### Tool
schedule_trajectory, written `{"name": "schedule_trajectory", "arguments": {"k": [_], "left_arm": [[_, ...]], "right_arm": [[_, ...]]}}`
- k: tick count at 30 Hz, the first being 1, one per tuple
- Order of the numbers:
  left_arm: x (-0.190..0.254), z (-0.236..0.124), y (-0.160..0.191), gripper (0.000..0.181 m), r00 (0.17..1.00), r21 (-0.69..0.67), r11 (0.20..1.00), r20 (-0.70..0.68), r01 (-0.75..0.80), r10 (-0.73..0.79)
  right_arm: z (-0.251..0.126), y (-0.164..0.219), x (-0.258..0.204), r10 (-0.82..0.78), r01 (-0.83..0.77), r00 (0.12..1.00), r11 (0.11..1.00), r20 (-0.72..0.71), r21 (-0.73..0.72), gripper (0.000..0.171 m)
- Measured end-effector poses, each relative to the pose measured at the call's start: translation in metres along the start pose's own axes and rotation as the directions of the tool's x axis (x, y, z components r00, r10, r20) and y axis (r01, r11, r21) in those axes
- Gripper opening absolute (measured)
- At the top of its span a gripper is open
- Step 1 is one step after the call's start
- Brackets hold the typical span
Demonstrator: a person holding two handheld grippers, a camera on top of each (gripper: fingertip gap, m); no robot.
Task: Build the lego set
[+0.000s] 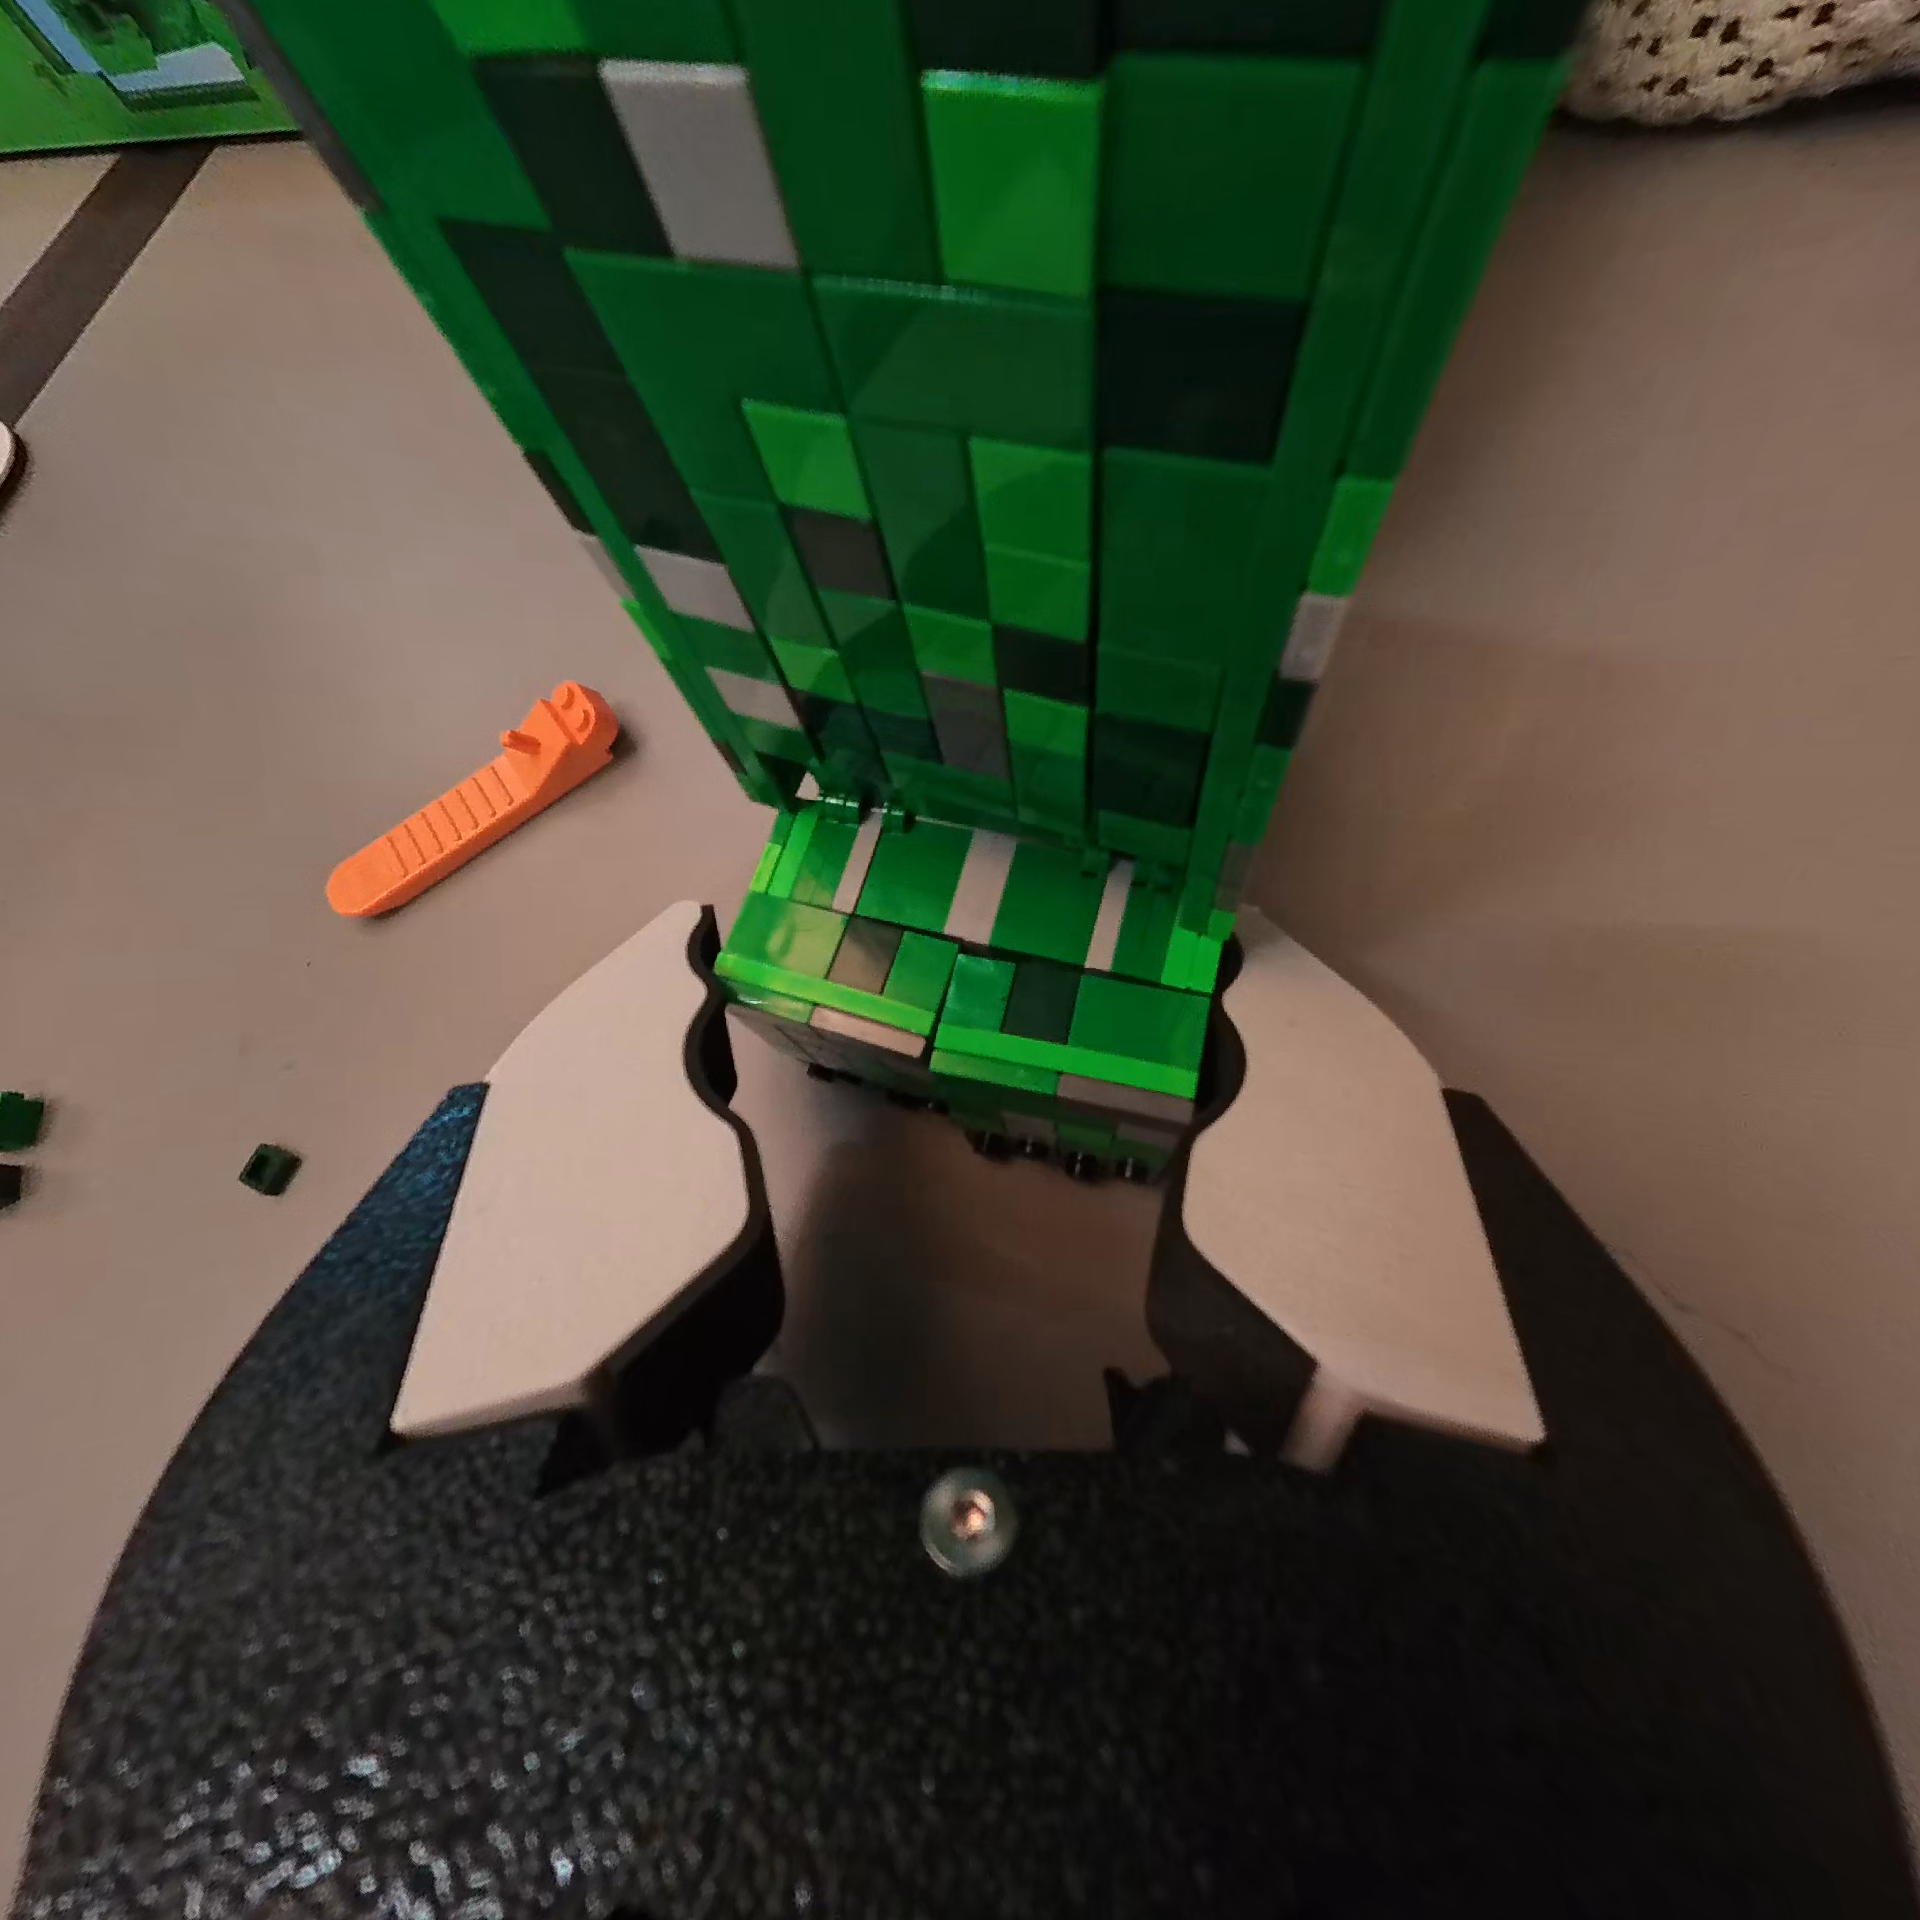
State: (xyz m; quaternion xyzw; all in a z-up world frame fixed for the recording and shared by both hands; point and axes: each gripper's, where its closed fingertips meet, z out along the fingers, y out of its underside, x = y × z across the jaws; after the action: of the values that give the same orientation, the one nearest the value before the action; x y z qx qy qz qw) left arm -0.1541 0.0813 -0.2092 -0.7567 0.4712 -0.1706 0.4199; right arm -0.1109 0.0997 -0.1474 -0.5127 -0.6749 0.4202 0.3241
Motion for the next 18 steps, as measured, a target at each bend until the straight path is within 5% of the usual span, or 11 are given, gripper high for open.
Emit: {"name": "schedule_trajectory", "arguments": {"k": [18], "left_arm": [[0.0007, -0.0022, 0.0011, 0.087, 1.0, -0.001, 1.0, 0.0, 0.0, 0.0]], "right_arm": [[0.0014, 0.0049, -0.0028, -0.026, 0.026, 1.0, 0.999, 0.001, -0.036, 0.037]]}}
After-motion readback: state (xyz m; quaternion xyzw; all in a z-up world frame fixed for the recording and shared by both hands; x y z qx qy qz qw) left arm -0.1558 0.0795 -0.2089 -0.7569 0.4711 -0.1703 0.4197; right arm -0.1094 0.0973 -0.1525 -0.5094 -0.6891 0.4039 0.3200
